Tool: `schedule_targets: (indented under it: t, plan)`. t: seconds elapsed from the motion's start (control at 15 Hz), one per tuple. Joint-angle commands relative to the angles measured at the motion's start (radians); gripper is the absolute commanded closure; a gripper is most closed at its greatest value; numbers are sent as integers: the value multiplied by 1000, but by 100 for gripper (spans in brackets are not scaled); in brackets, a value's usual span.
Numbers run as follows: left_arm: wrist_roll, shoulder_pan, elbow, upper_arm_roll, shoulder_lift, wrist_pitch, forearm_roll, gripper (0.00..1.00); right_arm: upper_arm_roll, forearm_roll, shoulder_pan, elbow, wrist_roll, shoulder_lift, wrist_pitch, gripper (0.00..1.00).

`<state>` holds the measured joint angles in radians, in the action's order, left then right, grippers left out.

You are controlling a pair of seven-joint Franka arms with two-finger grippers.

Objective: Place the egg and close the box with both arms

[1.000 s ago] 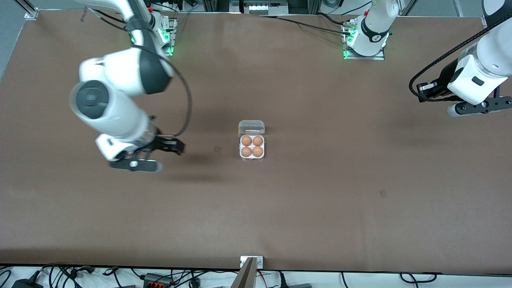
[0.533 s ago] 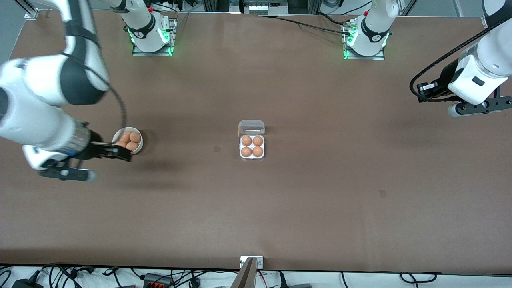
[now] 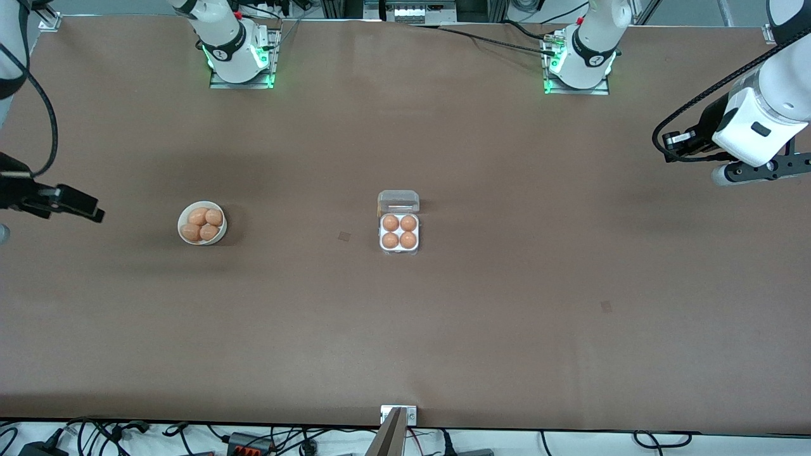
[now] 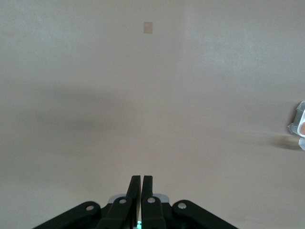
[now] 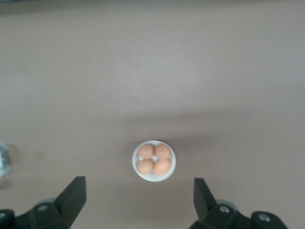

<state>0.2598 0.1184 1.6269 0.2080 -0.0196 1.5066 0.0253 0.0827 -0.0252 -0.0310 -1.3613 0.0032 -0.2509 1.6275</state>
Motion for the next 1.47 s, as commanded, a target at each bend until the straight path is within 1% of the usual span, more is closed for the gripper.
schedule_targets:
  t: [0.0,0.27,0.33,0.47,0.73,0.8,0.87,1.0,1.07,1.27,1.4]
  plan:
    - [-11,4,-24,5,-6,-22,-19,93,-23,34,11,-67,-41,68,-34,0]
    - [-11,4,-24,5,-6,-22,-18,93,-23,30,17,-270,-42,185,67,0]
    - [-11,4,-24,5,-6,-22,-18,93,-23,33,16,-306,-42,206,78,0]
    - [-11,4,-24,5,-8,-22,-18,93,-26,34,10,-341,-43,226,94,0]
    - [-5,-6,-24,5,-8,-20,-11,93,-31,36,8,-355,-43,239,92,0]
    - [-11,-19,-25,8,-11,-19,-10,96,-31,36,10,-354,-43,237,97,0]
    - [-16,-55,-24,8,-20,-10,1,100,-31,36,10,-352,-43,236,101,0]
    - [-5,-97,-34,8,-68,30,15,100,-32,34,10,-335,-43,231,104,0]
    - [-1,-129,-51,8,-95,49,27,100,-32,33,8,-317,-43,226,97,0]
    - [4,-248,-163,7,-207,56,24,100,-31,33,11,-308,-43,232,81,0]
    - [51,-304,-214,7,-268,60,31,100,-32,34,10,-308,-43,232,77,0]
